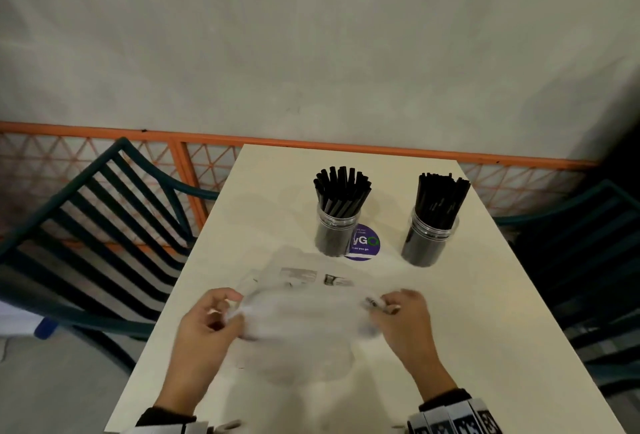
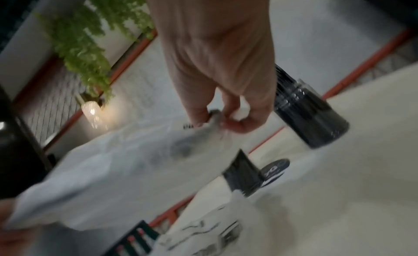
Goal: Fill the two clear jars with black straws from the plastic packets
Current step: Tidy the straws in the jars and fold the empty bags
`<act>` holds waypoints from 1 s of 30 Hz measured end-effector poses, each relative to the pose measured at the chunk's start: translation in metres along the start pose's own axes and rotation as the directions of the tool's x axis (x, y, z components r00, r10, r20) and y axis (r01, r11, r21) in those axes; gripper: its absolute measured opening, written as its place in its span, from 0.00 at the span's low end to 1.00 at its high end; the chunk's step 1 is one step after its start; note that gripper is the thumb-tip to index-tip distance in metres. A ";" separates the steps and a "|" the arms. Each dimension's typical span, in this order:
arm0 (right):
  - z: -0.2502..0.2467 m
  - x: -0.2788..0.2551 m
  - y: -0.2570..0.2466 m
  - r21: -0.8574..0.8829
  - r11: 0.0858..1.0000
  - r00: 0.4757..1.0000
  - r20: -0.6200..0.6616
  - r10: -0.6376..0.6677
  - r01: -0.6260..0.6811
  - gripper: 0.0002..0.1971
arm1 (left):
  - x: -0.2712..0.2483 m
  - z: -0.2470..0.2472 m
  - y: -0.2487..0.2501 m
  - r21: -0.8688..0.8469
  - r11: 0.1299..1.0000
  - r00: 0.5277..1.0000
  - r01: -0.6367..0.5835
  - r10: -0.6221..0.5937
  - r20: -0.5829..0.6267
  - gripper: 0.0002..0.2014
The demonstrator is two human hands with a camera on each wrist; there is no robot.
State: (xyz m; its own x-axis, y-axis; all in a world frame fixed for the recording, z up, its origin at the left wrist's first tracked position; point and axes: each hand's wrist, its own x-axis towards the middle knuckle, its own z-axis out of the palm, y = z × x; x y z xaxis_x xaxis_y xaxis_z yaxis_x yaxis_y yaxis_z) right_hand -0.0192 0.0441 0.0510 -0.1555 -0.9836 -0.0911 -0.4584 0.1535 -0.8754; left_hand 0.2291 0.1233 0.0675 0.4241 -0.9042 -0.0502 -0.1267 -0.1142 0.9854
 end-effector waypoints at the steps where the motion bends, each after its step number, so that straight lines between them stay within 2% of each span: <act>1: 0.001 0.000 -0.001 -0.122 0.991 0.994 -0.079 -0.069 0.059 0.09 | 0.003 -0.003 -0.003 0.114 0.993 0.997 -0.039 0.047 -0.066 0.18; 3: 0.004 -0.003 -0.004 -0.336 0.934 0.960 -0.195 -0.199 0.125 0.06 | 0.004 -0.003 -0.006 0.323 0.940 0.979 -0.110 0.159 -0.128 0.17; 4: 0.006 -0.005 -0.005 -0.433 0.891 0.938 -0.237 -0.254 0.132 0.06 | 0.004 -0.002 -0.007 0.375 0.918 0.974 -0.126 0.186 -0.129 0.16; 6: 0.012 -0.007 -0.006 -0.577 0.807 0.915 -0.249 -0.318 0.123 0.08 | 0.005 0.000 -0.012 0.411 0.904 0.983 -0.117 0.166 -0.084 0.15; 7: 0.013 -0.008 -0.009 -0.602 0.788 0.935 -0.196 -0.297 0.125 0.09 | 0.006 0.000 -0.016 0.411 0.906 0.990 -0.103 0.132 -0.043 0.15; 9: 0.015 -0.009 -0.008 -0.539 0.829 0.987 0.033 -0.158 0.150 0.16 | 0.009 -0.003 -0.022 0.387 0.918 0.996 -0.087 0.077 0.041 0.13; 10: 0.014 -0.009 -0.007 -0.457 0.879 0.981 0.184 -0.058 0.137 0.19 | 0.009 -0.004 -0.023 0.359 0.930 0.996 -0.074 0.049 0.076 0.11; 11: 0.013 -0.010 -0.007 -0.375 0.921 0.949 0.316 0.017 0.108 0.20 | 0.009 -0.004 -0.023 0.316 0.948 0.994 -0.045 0.011 0.109 0.08; 12: 0.013 -0.012 -0.009 -0.310 0.947 0.915 0.402 0.043 0.091 0.20 | 0.009 -0.004 -0.023 0.268 0.963 0.990 -0.010 -0.027 0.136 0.05; 13: 0.014 -0.012 -0.009 -0.271 0.957 0.900 0.436 0.026 0.104 0.19 | 0.009 -0.006 -0.025 0.230 0.973 0.986 0.016 -0.054 0.161 0.03; 14: 0.016 -0.011 -0.009 -0.268 0.955 0.910 0.414 -0.008 0.131 0.16 | 0.009 -0.007 -0.027 0.210 0.977 0.983 0.021 -0.059 0.176 0.02; 16: 0.018 -0.008 -0.008 -0.271 0.944 0.958 0.265 -0.114 0.187 0.10 | 0.011 -0.014 -0.029 0.240 0.970 0.988 -0.032 -0.006 0.155 0.03; 17: 0.018 -0.007 -0.007 -0.263 0.943 0.971 0.177 -0.161 0.204 0.07 | 0.012 -0.018 -0.028 0.267 0.962 0.993 -0.063 0.033 0.117 0.05; 19: 0.019 -0.006 -0.005 -0.227 0.951 0.976 -0.006 -0.217 0.210 0.01 | 0.013 -0.024 -0.025 0.338 0.934 0.992 -0.116 0.126 -0.010 0.16; 21: 0.022 -0.008 -0.004 -0.240 0.942 0.949 -0.154 -0.277 0.236 0.10 | 0.010 -0.024 -0.016 0.405 0.898 0.970 -0.173 0.227 -0.088 0.17; 23: 0.030 -0.009 -0.003 -0.286 0.922 0.922 -0.209 -0.326 0.262 0.14 | 0.009 -0.020 -0.017 0.466 0.859 0.952 -0.211 0.288 -0.102 0.15; 25: 0.041 -0.009 -0.003 -0.330 0.916 0.951 -0.128 -0.281 0.226 0.13 | 0.010 -0.016 -0.025 0.495 0.851 0.962 -0.178 0.257 -0.097 0.13; 27: 0.044 -0.010 -0.004 -0.415 0.888 0.980 0.069 -0.187 0.199 0.12 | 0.014 -0.016 -0.036 0.509 0.853 0.983 -0.119 0.172 -0.060 0.12; 28: 0.044 -0.012 -0.003 -0.501 0.842 0.976 0.177 -0.125 0.199 0.21 | 0.015 -0.018 -0.041 0.520 0.850 0.991 -0.084 0.126 -0.046 0.11; 30: 0.040 -0.014 -0.005 -0.599 0.743 0.918 0.394 -0.051 0.299 0.52 | 0.017 -0.021 -0.052 0.559 0.827 0.996 -0.056 0.087 -0.029 0.11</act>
State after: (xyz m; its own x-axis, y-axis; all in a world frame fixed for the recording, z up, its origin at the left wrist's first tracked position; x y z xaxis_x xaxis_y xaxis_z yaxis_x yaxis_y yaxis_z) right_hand 0.0208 0.0534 0.0379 0.2257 -0.9475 -0.2264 -0.9111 -0.1231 -0.3933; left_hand 0.2619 0.1224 0.0191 0.4372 -0.8985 0.0405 -0.6298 -0.2737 0.7270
